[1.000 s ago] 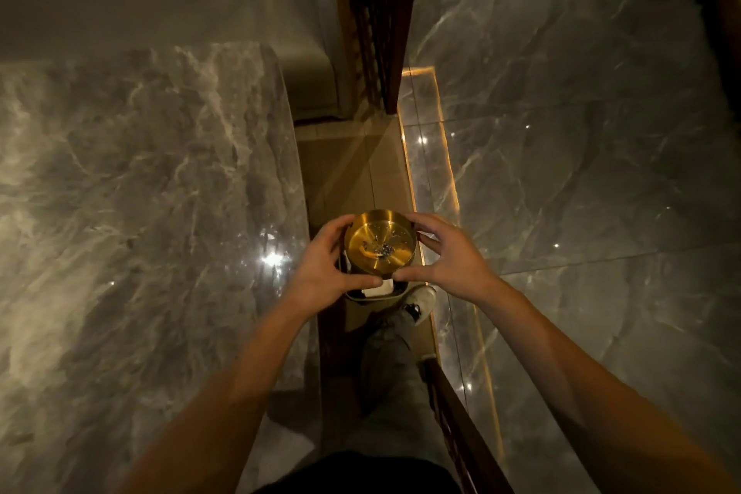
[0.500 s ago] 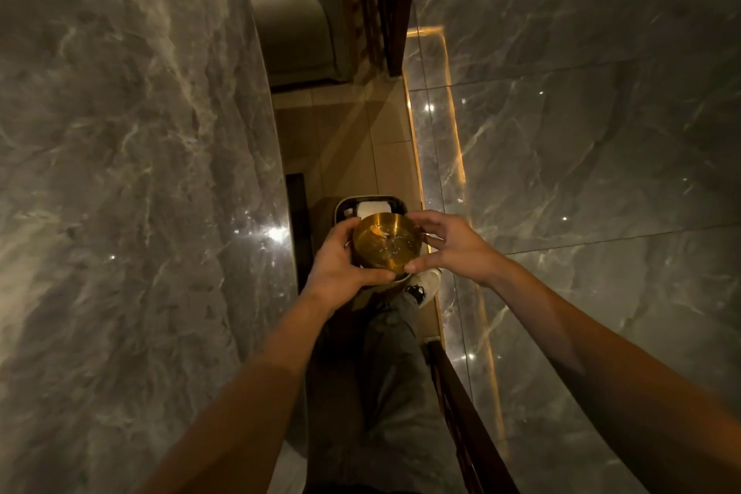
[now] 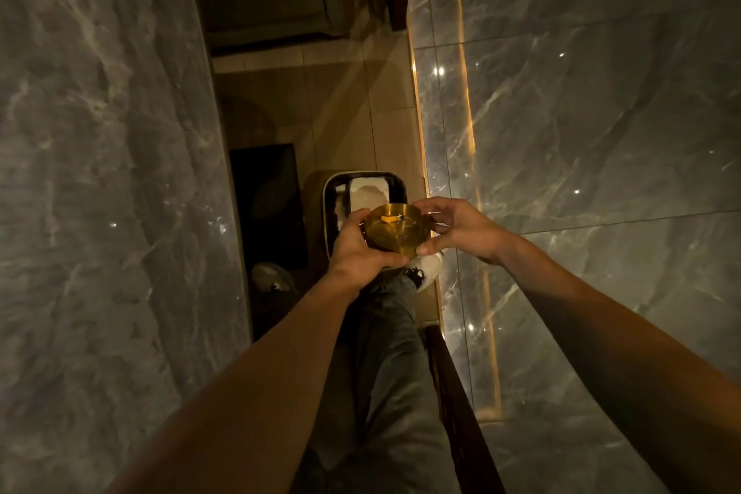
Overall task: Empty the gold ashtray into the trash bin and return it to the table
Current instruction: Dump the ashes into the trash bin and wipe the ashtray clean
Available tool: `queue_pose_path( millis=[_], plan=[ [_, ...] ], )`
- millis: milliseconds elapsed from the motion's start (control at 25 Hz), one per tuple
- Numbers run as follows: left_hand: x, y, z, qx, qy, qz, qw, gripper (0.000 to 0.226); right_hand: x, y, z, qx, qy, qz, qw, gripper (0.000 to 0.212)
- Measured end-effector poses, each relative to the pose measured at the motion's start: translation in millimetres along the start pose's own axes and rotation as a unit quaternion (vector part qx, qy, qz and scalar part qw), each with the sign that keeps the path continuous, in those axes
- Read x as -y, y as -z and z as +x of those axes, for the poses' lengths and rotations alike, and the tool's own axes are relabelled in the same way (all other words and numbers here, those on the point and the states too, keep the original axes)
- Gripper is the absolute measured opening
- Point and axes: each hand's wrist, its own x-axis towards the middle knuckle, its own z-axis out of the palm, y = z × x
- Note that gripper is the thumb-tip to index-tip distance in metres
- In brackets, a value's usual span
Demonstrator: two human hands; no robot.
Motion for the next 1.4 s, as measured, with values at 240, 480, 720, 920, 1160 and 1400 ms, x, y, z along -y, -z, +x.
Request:
queue_pose_path(
  millis=[240, 480, 720, 920, 1160, 1400],
  plan=[
    [17, -12, 46, 0.038, 0.038, 0.011, 0.999, 0.084, -35, 12, 31, 0.027, -0.005, 0.011, 1.0, 0.058],
    [52, -27, 82, -0.004, 0.043, -0.003, 0.999, 0.094, -73, 14, 77, 0.037, 0.009, -0.012, 0.999, 0.073],
    [92, -25, 112, -0.022, 0.082, -0.036, 0.996, 0.098, -105, 2, 115, 0.072, -0.012, 0.01, 0.997, 0.058],
    [110, -15, 140, -0.011, 0.081, -0.035, 0.996, 0.075, -131, -8, 144, 0.089, 0.0, 0.034, 0.995, 0.052],
    [124, -14, 168, -0.021, 0.097, -0.066, 0.993, 0.069, -159, -21, 171, 0.075, 0.007, 0.094, 0.993, 0.036],
    [132, -19, 185, -0.055, 0.131, -0.114, 0.983, 0.065, -171, -29, 184, 0.024, -0.002, 0.127, 0.992, 0.022]
  ],
)
